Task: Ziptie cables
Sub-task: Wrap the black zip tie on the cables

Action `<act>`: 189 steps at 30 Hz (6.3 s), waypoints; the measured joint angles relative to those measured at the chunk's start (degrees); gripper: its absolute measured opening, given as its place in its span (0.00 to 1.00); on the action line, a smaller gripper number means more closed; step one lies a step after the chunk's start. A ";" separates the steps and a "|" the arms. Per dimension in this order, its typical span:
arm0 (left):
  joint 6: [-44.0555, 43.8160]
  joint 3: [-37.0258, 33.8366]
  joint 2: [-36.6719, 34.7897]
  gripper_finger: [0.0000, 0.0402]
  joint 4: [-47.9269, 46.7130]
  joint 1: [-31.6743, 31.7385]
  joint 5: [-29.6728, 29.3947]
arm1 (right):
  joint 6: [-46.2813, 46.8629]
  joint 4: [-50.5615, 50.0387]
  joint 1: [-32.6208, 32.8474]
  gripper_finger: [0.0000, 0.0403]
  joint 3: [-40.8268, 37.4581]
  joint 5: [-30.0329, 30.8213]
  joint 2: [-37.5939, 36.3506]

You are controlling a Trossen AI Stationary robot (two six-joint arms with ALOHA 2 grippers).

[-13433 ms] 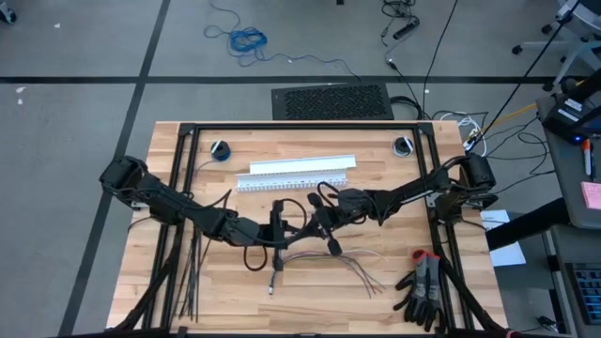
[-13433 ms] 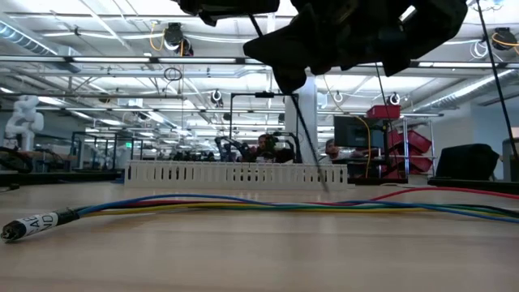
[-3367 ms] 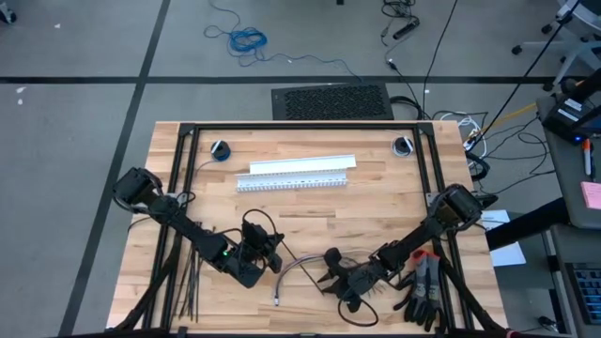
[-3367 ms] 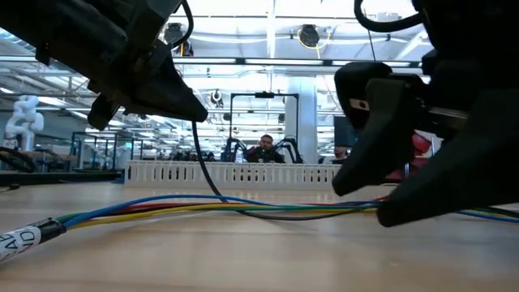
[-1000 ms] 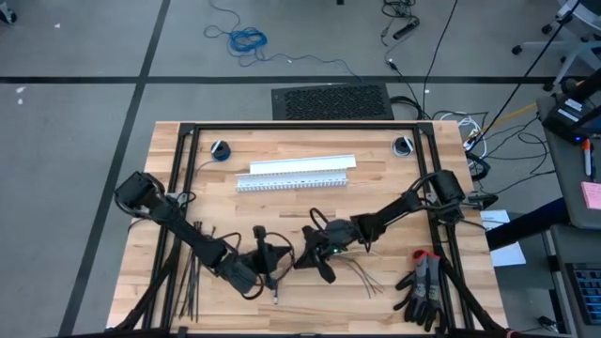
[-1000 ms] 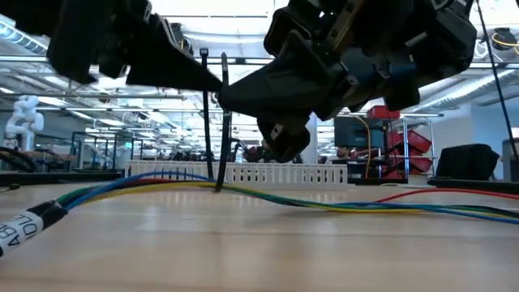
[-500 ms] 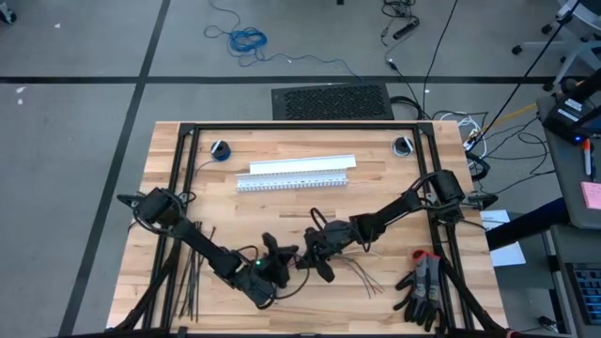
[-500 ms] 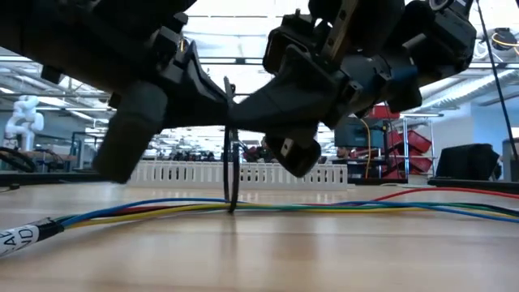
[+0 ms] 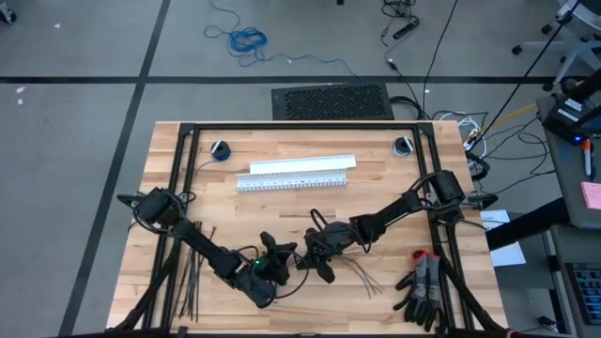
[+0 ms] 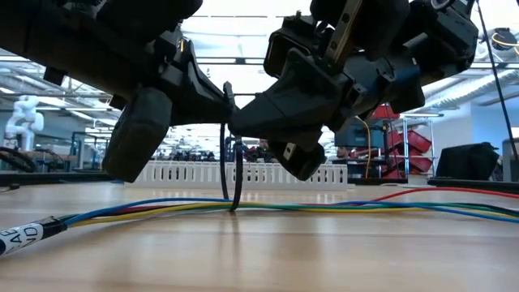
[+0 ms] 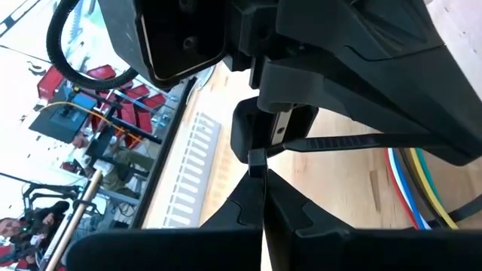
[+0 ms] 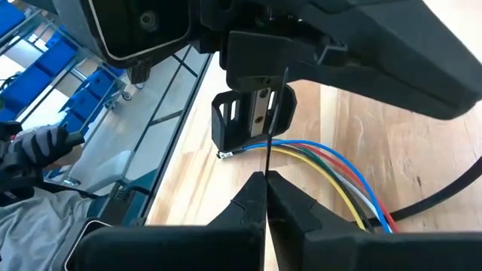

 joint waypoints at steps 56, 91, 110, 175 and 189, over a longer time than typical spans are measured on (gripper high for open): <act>-3.18 -0.07 0.22 0.00 -2.81 -0.61 1.79 | -1.49 0.63 -2.77 0.00 0.00 1.42 0.00; -6.23 -0.07 0.44 0.00 -4.93 -1.49 3.78 | -3.69 4.73 -1.90 0.22 0.04 -1.12 -0.48; -6.24 -0.13 0.44 0.00 -5.25 -1.48 4.57 | -7.50 -3.15 -2.75 0.27 0.11 4.89 -2.64; -7.63 -0.02 0.39 0.00 -4.92 -0.35 4.74 | -12.24 1.42 -2.97 0.27 0.02 9.59 -4.68; -5.62 0.07 0.37 0.00 -2.39 -0.04 4.61 | -11.27 -0.70 -2.97 0.26 0.02 9.55 -4.68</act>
